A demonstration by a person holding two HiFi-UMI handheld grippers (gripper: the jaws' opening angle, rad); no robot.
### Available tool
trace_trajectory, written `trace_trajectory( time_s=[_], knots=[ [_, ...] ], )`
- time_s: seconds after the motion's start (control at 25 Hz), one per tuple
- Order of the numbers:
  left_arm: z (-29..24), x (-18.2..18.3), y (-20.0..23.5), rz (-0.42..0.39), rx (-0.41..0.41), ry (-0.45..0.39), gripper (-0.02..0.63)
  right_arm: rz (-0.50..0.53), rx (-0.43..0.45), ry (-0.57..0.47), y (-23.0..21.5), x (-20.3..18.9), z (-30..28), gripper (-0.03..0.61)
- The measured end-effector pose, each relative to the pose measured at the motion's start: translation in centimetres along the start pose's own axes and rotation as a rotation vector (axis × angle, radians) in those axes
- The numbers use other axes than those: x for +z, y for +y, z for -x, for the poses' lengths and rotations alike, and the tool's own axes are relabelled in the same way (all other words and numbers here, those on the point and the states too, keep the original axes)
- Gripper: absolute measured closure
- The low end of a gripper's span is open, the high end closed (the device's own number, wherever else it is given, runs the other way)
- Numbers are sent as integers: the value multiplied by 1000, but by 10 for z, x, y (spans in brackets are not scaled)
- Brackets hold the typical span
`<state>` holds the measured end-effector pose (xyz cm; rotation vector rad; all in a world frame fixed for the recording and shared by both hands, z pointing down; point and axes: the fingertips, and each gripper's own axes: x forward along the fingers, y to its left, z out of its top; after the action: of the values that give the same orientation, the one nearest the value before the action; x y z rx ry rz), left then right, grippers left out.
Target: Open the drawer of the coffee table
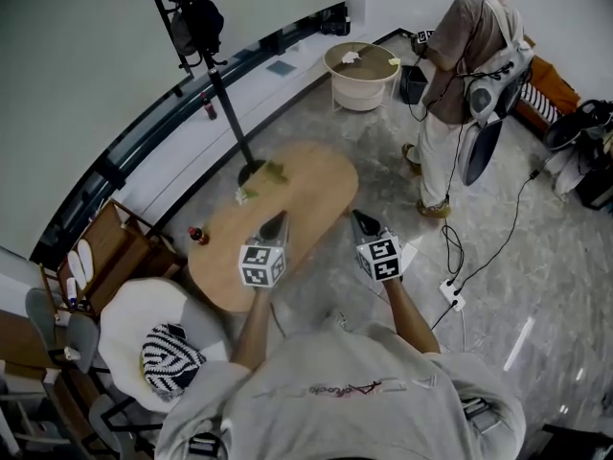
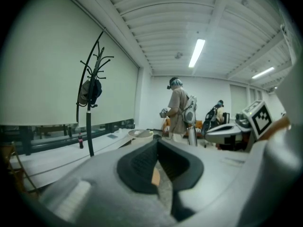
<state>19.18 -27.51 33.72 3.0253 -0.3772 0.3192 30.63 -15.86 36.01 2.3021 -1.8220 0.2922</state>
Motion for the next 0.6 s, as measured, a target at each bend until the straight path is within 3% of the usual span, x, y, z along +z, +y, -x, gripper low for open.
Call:
trace_trajectory(
  time_s=[0.32, 0.6],
  knots=[
    [-71, 14, 17, -4, 8, -11, 614, 22, 29, -11, -52, 11, -59, 574],
    [-92, 12, 38, 0, 37, 5, 614, 18, 56, 2, -64, 13, -88, 574]
  ],
)
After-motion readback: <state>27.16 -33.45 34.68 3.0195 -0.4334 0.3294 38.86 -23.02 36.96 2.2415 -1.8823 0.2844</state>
